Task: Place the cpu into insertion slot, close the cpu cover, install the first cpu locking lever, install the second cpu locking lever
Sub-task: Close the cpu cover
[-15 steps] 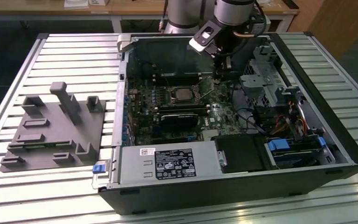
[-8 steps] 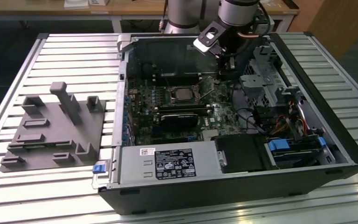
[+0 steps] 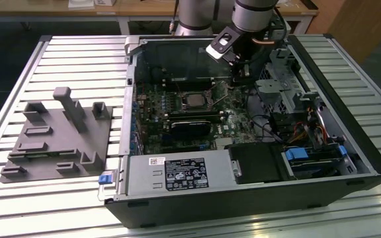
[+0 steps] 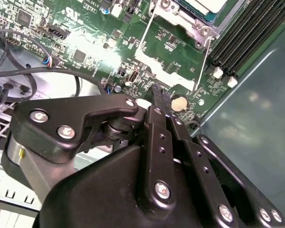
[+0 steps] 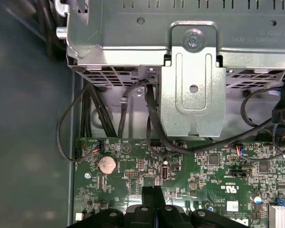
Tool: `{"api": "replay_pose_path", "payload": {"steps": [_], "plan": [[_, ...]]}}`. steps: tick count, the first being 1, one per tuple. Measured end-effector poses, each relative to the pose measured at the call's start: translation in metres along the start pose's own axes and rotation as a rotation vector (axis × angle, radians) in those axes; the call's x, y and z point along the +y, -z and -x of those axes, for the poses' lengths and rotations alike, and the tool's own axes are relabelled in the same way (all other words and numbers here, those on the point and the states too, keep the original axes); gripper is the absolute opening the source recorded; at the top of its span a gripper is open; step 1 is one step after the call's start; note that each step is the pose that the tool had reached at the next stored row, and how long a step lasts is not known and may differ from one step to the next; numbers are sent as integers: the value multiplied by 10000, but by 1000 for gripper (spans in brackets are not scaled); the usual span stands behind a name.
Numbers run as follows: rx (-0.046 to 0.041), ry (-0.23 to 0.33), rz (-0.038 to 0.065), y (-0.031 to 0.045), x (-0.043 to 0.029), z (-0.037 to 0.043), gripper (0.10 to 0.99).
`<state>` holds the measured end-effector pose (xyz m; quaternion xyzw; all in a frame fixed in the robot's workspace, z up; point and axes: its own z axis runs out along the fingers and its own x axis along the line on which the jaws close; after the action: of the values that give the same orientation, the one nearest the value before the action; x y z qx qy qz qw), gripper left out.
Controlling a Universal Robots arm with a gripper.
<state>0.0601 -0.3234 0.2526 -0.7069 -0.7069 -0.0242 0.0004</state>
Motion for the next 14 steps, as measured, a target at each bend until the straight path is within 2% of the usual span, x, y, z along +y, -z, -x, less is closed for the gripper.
{"api": "replay_pose_path", "payload": {"steps": [6,10,14], "plan": [[0,0,0,-40,7,1,106],[-3,0,-1,-41,7,2,106],[0,1,0,-82,6,3,106]]}}
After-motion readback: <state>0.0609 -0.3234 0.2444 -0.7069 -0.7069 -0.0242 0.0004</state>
